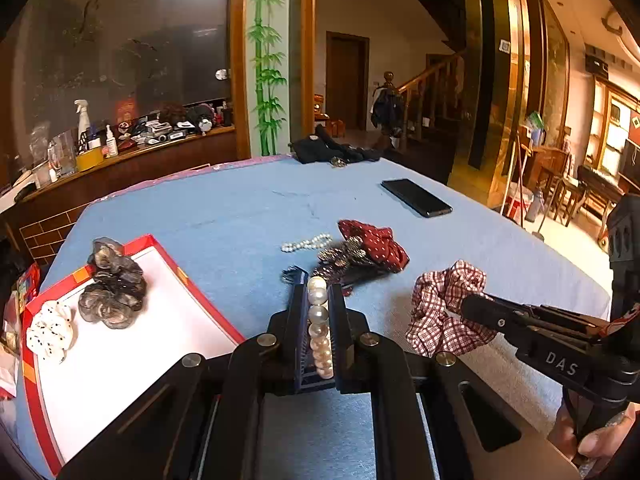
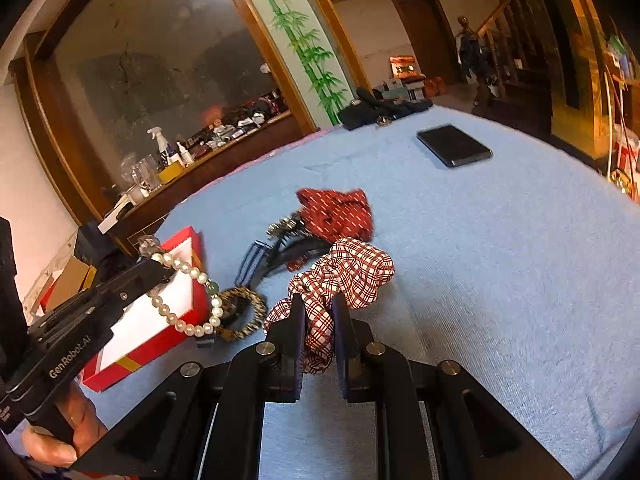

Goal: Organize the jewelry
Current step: 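Lift the pearl bracelet with the left tool and the plaid scrunchie with the right tool, then lower both held items into the box and open both tools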

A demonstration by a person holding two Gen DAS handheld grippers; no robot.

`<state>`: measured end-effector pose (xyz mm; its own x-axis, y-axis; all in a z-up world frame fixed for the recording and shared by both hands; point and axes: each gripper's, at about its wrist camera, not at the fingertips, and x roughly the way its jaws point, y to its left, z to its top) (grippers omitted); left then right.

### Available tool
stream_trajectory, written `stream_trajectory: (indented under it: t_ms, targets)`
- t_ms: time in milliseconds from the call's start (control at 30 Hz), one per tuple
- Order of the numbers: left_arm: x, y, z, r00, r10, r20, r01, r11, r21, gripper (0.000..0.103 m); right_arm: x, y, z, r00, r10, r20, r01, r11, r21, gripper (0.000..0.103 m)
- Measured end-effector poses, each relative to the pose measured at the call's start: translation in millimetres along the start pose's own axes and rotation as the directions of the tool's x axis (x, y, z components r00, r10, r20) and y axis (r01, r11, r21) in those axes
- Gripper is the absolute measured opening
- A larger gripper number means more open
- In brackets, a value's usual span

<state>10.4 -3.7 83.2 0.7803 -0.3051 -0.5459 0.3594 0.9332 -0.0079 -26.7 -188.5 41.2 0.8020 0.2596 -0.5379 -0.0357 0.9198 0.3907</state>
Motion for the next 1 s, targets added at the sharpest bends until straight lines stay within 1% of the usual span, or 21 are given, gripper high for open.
stream_trajectory:
  t_ms: [133, 300, 567, 833, 933, 1000]
  targets:
    - [-8.7, 12.3, 3.6, 0.999, 0.027, 0.026, -0.027, 0.999, -0.025, 0.009, -5.9, 18.2, 9.8, 1.0, 0.013, 0.025, -0.012, 0.999, -0.045, 0.014]
    - [-19.0, 37.9, 8.6, 0.997, 0.061, 0.047, -0.057, 0.995, -0.082, 0.009, -7.4, 46.6, 21.6, 0.998, 0.043, 0.041, -0.039, 0.994, -0.102, 0.014]
    - [-33.4, 85.0, 12.4, 0.988, 0.139, 0.067, -0.126, 0.977, -0.174, 0.009, 0.6, 100.2, 32.7, 0.993, 0.11, 0.041, -0.1, 0.977, -0.189, 0.014]
    - [-41.2, 131.7, 10.9, 0.978, 0.203, 0.053, -0.182, 0.948, -0.262, 0.009, 19.5, 149.4, 32.5, 0.984, 0.176, 0.018, -0.166, 0.955, -0.244, 0.014]
    - [-40.7, 149.9, 10.0, 0.973, 0.23, 0.033, -0.211, 0.933, -0.29, 0.01, 29.9, 167.7, 32.8, 0.981, 0.194, 0.003, -0.187, 0.947, -0.26, 0.014]
    - [-37.6, 167.2, 8.3, 0.966, 0.257, 0.007, -0.241, 0.917, -0.318, 0.01, 39.3, 177.2, 33.1, 0.977, 0.212, -0.02, -0.21, 0.945, -0.251, 0.014]
